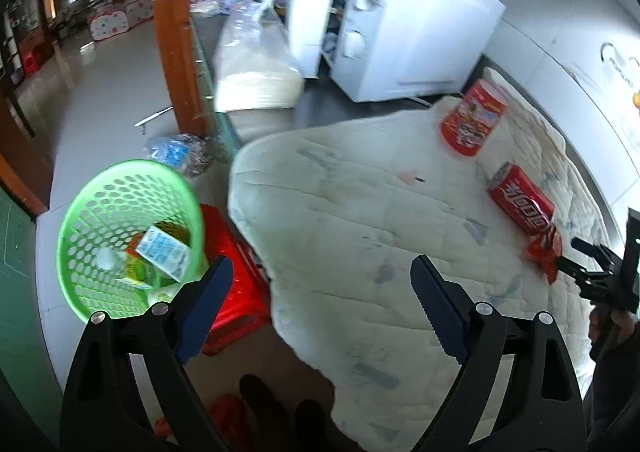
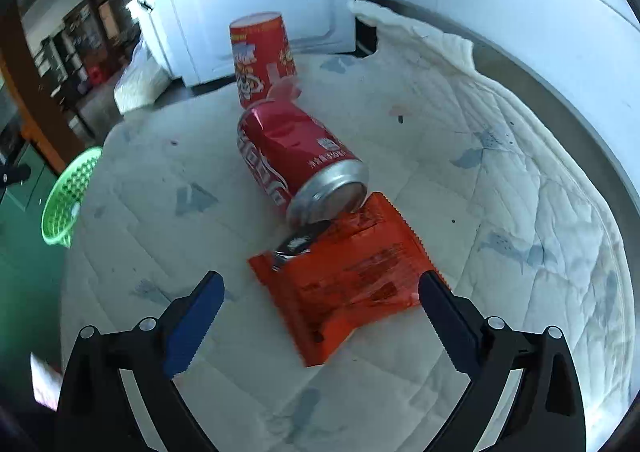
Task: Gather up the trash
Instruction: 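Move both open tools back over the cloth toward the can and chip bag, then grasp the red Coca-Cola can with the left tool while the right tool grasps the red chip bag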
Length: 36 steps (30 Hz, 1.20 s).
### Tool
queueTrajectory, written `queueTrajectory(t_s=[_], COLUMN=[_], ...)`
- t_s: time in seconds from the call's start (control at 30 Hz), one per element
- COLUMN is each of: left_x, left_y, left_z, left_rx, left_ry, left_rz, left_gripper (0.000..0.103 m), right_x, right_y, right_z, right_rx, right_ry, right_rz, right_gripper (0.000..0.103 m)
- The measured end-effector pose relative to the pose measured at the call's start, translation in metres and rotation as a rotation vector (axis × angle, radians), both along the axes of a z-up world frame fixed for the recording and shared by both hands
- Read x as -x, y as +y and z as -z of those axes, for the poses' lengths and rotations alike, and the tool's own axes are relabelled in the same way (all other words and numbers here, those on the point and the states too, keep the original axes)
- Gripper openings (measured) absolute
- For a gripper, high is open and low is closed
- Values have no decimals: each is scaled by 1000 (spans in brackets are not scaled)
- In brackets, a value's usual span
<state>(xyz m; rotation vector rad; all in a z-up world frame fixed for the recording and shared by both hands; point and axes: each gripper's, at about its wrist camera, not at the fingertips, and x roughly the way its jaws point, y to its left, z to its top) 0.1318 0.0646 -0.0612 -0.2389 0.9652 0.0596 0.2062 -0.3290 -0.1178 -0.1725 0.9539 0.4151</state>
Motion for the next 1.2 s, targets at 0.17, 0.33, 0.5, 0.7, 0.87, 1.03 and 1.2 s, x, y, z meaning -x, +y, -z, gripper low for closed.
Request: queueTrajectory(t_s=[0.17,0.33,0.5,0.7,0.87,1.03,1.2], left_x=[-16,-31,-46,-63,-81,-106,-135], left_y=[-38,-75,-111,-150,-176,-210,-237], left_z=[-3,-10,-11,-4,1,8,21], left_rx=[7,18,40,75,127,189,233], left_ry=[22,38,64,108,147,190,240], left_rz=[61,111,160,193,196,187,132], left_gripper=[89,89,90,90,90,90,90], right_x=[-17,-33,-32,-18,-6,9,18], right_y=[-3,-8,-8,-14,-21,-29,-37], right_z=[13,21,29,28,27,22,20], right_rx=[0,-34,-18,-36,-61,-109,-161], right_ry=[49,98,112,81,67,47,29], right_rz=[-64,-116,-170,-184,-200,-200,-170], right_gripper=[95,96,96,96,95,95,95])
